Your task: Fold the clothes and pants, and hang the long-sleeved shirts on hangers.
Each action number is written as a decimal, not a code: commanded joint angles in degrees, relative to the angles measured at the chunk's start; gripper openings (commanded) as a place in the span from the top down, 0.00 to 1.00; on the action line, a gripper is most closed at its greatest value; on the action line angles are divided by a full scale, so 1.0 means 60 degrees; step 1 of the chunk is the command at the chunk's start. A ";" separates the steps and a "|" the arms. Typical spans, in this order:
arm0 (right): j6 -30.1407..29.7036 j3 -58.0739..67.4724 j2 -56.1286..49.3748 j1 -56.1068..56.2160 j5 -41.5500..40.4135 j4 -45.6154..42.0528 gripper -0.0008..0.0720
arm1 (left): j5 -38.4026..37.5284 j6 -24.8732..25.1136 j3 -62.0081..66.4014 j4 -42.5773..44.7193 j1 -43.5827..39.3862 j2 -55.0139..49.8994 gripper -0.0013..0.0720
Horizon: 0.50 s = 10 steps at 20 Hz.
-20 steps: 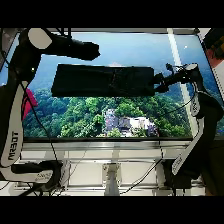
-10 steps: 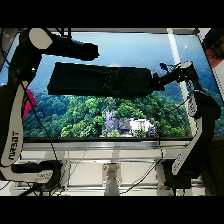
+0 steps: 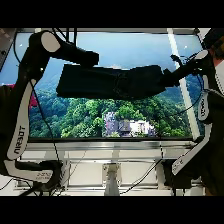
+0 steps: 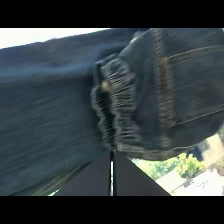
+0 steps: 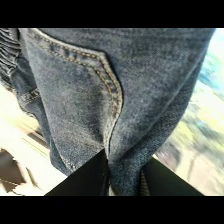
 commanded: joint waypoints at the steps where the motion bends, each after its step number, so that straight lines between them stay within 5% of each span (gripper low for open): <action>1: -0.0018 -0.0066 0.0685 -0.0182 0.0521 -0.0393 0.93 | -0.0036 -0.0208 -0.0004 0.0106 -0.0390 -0.0714 0.96; 10: 0.0011 -0.0750 0.2798 -0.0171 0.0681 -0.0539 0.93 | 0.2109 -0.0441 0.0000 -0.0674 -0.2171 -0.3792 0.96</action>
